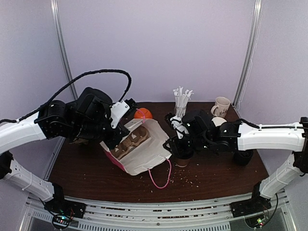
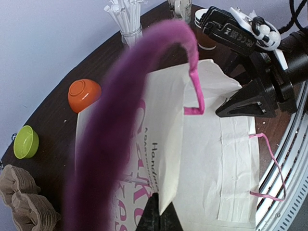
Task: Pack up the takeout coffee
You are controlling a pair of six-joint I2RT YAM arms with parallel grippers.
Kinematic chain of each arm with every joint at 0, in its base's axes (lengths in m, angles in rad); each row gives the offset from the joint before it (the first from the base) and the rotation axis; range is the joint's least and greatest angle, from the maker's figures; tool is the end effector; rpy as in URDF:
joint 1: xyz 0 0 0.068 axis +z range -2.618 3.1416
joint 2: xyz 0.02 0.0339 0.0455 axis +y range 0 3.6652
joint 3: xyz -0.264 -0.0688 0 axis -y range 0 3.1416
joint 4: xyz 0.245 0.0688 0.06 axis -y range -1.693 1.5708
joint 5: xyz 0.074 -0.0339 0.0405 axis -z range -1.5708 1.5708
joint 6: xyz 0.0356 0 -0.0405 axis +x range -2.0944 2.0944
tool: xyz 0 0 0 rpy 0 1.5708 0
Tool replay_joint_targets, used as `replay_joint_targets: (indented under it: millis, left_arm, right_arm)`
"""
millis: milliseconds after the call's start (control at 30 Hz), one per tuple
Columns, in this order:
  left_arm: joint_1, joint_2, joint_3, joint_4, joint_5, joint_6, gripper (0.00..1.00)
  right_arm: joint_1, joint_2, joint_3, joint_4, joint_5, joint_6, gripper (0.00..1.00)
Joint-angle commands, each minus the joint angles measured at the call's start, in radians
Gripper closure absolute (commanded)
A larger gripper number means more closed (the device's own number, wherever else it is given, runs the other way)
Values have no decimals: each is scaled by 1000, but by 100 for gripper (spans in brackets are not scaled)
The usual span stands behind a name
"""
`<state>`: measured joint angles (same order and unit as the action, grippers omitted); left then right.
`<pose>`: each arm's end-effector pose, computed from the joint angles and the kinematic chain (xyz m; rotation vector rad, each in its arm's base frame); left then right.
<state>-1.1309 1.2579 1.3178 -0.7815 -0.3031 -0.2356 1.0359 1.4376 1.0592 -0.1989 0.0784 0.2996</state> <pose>0.1207 -0.2314 0.3679 0.8435 2.1197 -0.3800 0.1688 0.2795 0.2806 -0.7574 2.0950 0.6790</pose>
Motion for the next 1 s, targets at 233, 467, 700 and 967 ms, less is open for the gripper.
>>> replay_joint_targets:
  millis: [233,467,700,967]
  left_arm:
    - [6,-110,88,173,-117,-16,100]
    - [22,-136,-29,239,0,-281,100]
    - [176,-130,-40,173,39,-502,100]
    - [276,-17,167,20,104,-555,100]
  right_arm:
    - [3,-6,200,182,71,8,59]
    - [-4,61,511,-265,9,31,42]
    - [-12,-55,506,-286,-56,55,8]
    - [-27,-134,536,-232,-32,37,5]
